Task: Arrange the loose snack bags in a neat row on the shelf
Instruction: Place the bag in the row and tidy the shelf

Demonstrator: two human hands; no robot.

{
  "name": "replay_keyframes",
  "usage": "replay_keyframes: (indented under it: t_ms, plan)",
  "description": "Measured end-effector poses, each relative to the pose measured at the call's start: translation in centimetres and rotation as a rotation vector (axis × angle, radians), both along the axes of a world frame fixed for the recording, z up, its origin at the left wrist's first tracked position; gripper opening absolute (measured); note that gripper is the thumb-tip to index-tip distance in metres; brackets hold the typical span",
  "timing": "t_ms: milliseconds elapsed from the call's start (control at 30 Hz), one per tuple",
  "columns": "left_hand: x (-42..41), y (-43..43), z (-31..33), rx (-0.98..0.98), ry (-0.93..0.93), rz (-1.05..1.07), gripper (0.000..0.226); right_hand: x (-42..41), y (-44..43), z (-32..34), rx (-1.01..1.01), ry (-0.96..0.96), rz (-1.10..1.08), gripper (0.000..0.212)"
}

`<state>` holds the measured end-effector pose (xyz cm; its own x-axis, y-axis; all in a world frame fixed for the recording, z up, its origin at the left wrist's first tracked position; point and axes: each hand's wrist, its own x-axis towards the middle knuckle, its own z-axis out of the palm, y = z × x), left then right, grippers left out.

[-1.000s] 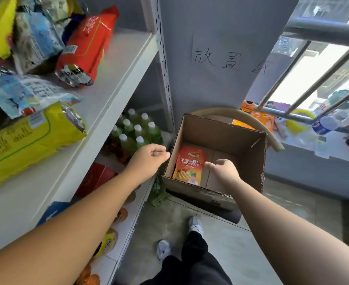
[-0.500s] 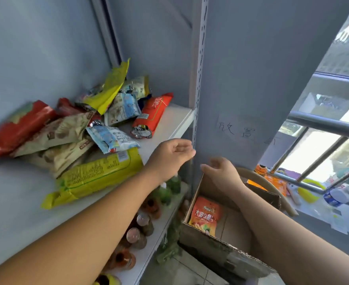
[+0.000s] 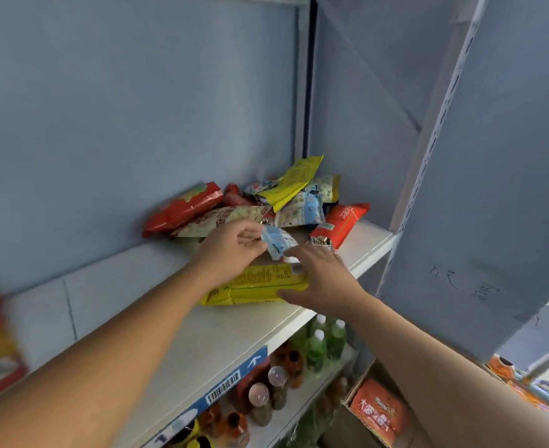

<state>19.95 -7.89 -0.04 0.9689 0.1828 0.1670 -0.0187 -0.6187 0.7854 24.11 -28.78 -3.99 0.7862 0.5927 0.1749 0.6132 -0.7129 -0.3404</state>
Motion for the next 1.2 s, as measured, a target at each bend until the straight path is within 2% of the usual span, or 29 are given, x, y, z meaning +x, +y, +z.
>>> replay_keyframes:
  t_ms: [67,133,267,400,500,567,600,667,767,800,867,1033,1100,1200]
  plan:
    - [-1.6,2.3,-0.5,0.034,0.025,0.059,0.033,-0.4,1.7,0.0,-0.176,-0.017,0.023,0.088]
    - [-3.1,4.3,-1.1,0.021,0.05,0.11,0.034,-0.7,2.8,-0.5,-0.259,-0.04,0.007,0.089]
    - [-5.6,6.8,-1.8,-0.064,0.039,0.171,0.033,-1.3,3.5,-1.0,-0.21,-0.075,-0.049,0.079]
    - [-8.0,9.1,-1.4,-0.314,-0.031,0.342,0.014,-2.6,3.8,-0.5,0.033,0.125,-0.038,0.065]
    - [-9.6,10.5,-0.7,-0.483,-0.042,0.453,0.015,-3.8,4.6,0.8,0.313,0.381,0.017,0.047]
    - [-10.5,10.7,-0.4,-0.522,-0.011,0.447,0.011,-4.7,5.9,1.9,0.493,0.566,0.077,0.036]
    - [-10.7,10.8,-0.3,-0.55,0.008,0.415,0.013,-4.9,6.6,2.2,0.565,0.655,0.116,0.038]
    - [-11.3,10.5,-0.2,-0.64,0.034,0.306,0.031,-5.1,8.1,2.3,0.708,0.855,0.175,0.053]
    - [-12.1,10.1,0.1,-0.706,0.063,0.095,0.082,-5.8,10.8,1.9,0.897,1.172,0.332,0.059]
    - [-12.3,9.8,0.4,-0.713,0.059,0.042,0.092,-6.2,11.7,1.9,0.911,1.229,0.385,0.065]
    - [-12.8,9.6,1.1,-0.734,0.026,0.023,0.096,-7.0,13.1,1.8,0.919,1.3,0.469,0.075]
    - [-13.9,9.9,2.2,-0.67,-0.073,0.179,0.05,-7.7,15.3,1.1,0.965,1.265,0.457,0.047]
    - [-14.3,10.1,2.4,-0.636,-0.098,0.243,0.043,-8.0,16.0,1.0,0.945,1.133,0.391,0.04]
    - [-14.8,10.7,2.1,-0.546,-0.148,0.395,0.034,-8.7,16.8,0.4,1.005,0.852,0.241,0.013]
